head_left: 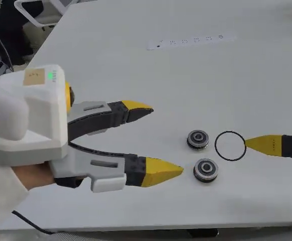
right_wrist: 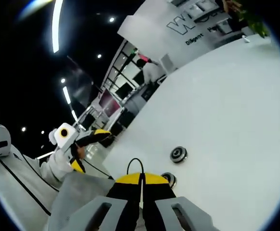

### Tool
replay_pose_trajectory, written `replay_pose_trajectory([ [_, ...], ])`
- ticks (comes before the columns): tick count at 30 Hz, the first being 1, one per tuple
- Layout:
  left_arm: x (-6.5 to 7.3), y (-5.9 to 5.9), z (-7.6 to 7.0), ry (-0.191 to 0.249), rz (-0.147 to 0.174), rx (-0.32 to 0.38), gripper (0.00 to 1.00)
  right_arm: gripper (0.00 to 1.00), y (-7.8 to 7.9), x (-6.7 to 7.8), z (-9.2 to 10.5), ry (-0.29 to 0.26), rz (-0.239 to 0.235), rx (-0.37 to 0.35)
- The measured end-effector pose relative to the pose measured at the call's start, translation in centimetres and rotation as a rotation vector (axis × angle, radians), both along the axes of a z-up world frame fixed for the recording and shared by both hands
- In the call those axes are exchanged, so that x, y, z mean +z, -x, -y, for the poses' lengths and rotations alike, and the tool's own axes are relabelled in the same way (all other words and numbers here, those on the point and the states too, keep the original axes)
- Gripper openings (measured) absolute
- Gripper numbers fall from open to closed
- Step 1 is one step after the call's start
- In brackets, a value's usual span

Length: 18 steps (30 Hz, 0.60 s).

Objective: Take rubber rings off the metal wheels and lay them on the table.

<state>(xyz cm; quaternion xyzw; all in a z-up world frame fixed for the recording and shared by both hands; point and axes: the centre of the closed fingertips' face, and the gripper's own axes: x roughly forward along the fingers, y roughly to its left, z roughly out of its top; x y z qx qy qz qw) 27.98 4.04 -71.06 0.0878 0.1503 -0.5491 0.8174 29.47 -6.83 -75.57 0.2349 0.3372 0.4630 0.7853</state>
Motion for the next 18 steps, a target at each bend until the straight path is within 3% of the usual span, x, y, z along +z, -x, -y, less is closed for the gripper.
replay_pose_trajectory([
  [3, 0.5, 0.2, -1.0, 0.019, -0.005, 0.014, 0.73, 0.00, 0.1, 0.6, 0.2, 0.003, 0.012, -0.016],
  [6, 0.6, 0.3, -2.3, 0.011, 0.003, 0.035, 0.80, 0.00, 0.3, 1.2, 0.2, 0.015, 0.028, -0.025],
  [9, 0.9, 0.2, -3.4, 0.016, 0.041, 0.061, 0.92, 0.00, 0.3, 1.5, 0.4, 0.026, 0.036, -0.032],
  [13, 0.6, 0.5, -4.9, 0.027, 0.006, 0.100, 0.99, 0.00, 0.4, 2.0, 0.4, 0.034, 0.048, -0.034],
  [18, -0.1, 1.0, -6.3, 0.016, 0.018, 0.108, 1.00, 0.00, 0.5, 2.4, 0.0, 0.050, 0.054, -0.025],
])
